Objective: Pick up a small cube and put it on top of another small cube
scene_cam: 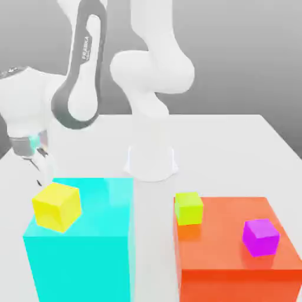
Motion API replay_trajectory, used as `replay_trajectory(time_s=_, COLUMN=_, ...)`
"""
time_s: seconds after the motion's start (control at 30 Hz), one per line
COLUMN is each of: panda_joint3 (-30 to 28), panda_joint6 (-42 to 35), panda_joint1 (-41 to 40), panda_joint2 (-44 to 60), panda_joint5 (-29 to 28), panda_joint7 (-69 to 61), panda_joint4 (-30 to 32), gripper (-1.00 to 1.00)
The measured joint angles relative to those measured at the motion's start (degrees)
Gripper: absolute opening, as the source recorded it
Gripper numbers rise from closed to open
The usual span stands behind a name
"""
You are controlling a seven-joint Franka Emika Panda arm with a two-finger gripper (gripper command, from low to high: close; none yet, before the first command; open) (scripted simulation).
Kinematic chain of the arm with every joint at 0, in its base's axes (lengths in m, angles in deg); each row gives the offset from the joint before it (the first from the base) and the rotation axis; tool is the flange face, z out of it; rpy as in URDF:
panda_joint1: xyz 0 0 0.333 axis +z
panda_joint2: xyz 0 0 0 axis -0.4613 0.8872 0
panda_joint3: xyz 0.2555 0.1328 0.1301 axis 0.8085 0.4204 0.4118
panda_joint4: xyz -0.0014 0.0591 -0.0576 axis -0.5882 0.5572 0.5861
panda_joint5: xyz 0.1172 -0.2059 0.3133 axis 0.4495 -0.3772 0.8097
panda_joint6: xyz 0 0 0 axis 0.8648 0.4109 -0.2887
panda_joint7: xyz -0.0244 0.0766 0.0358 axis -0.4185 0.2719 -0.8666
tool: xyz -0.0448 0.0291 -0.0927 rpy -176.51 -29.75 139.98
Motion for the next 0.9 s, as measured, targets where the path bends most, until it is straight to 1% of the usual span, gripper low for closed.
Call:
replay_trajectory(time_s=0.1, panda_joint3=1.4, panda_joint6=4.9, panda_joint1=-2.4, panda_joint2=-2.5, panda_joint5=-8.3, panda_joint7=-2.0, panda_joint4=5.8, gripper=0.0)
replay_trajectory(time_s=0.2, panda_joint3=2.0, panda_joint6=7.9, panda_joint1=-3.3, panda_joint2=-0.7, panda_joint5=-10.8, panda_joint7=-2.5, panda_joint4=6.7, gripper=0.0)
replay_trajectory(time_s=0.27, panda_joint3=2.1, panda_joint6=10.0, panda_joint1=-3.0, panda_joint2=1.8, panda_joint5=-10.5, panda_joint7=-2.7, panda_joint4=6.3, gripper=0.0)
replay_trajectory(time_s=0.37, panda_joint3=3.4, panda_joint6=13.4, panda_joint1=-3.3, panda_joint2=5.8, panda_joint5=-7.9, panda_joint7=-4.3, panda_joint4=5.5, gripper=0.0)
replay_trajectory(time_s=0.47, panda_joint3=7.6, panda_joint6=16.8, panda_joint1=-6.8, panda_joint2=9.8, panda_joint5=-5.2, panda_joint7=-6.1, panda_joint4=4.8, gripper=0.0)
replay_trajectory(time_s=0.6, panda_joint3=12.7, panda_joint6=21.2, panda_joint1=-12.2, panda_joint2=15.0, panda_joint5=-5.1, panda_joint7=-6.6, panda_joint4=4.2, gripper=0.0)
replay_trajectory(time_s=0.63, panda_joint3=13.6, panda_joint6=22.1, panda_joint1=-13.2, panda_joint2=16.0, panda_joint5=-5.2, panda_joint7=-6.7, panda_joint4=4.2, gripper=-1.0)
replay_trajectory(time_s=0.83, panda_joint3=14.0, panda_joint6=22.6, panda_joint1=-13.7, panda_joint2=16.6, panda_joint5=-5.6, panda_joint7=-6.5, panda_joint4=4.1, gripper=-1.0)
replay_trajectory(time_s=0.9, panda_joint3=13.1, panda_joint6=21.6, panda_joint1=-12.8, panda_joint2=15.4, panda_joint5=-5.8, panda_joint7=-6.1, panda_joint4=4.2, gripper=-1.0)
